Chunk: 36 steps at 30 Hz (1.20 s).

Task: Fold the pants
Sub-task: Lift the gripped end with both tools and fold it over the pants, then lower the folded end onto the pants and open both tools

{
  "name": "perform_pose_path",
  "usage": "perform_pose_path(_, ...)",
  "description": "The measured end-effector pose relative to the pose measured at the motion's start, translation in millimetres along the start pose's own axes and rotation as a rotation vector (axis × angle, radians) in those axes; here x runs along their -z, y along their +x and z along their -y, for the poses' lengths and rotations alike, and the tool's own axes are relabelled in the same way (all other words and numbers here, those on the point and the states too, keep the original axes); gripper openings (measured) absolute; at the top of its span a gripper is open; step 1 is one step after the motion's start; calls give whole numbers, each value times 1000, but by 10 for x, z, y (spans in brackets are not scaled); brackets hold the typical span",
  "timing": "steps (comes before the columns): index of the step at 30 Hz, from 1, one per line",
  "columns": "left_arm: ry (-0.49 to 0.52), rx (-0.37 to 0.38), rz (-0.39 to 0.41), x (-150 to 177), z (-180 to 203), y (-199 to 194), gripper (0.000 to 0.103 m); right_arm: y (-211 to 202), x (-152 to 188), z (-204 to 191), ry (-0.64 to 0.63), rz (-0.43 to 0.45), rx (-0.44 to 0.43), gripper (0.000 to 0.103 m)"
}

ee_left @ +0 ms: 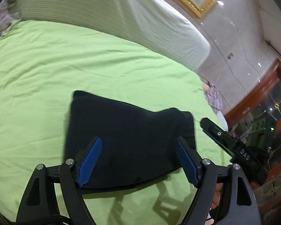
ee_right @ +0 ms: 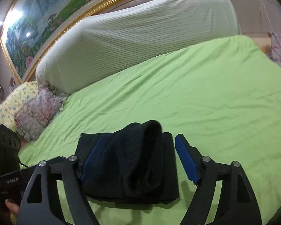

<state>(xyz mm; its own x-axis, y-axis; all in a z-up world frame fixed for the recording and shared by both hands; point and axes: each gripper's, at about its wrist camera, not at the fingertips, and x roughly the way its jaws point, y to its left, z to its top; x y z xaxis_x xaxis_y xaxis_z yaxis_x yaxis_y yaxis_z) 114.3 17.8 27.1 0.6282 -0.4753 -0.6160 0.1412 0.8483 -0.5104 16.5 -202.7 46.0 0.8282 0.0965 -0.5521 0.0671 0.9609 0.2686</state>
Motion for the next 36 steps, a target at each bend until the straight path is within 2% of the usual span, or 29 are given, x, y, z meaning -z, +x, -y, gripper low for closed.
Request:
perform_pose_path(7, -83, -60, -10, -8, -317, 30, 81, 103, 40, -126, -26, -4, 48, 84)
perform_pose_path(15, -120, -77, -35, -4, -475, 117, 81, 230, 163, 100, 49, -58, 58, 85)
perform_pose_path(21, -139, -83, -58, 12, -545, 208, 81, 287, 268, 276, 49, -74, 142, 85)
perform_pose_path(27, -150, -87, -85, 19, -592, 311, 81, 315, 333, 369, 38, -75, 177, 85)
perform_pose_path(36, -177, -118, -120, 58, -743, 496, 81, 367, 410, 543, 40, -90, 156, 85)
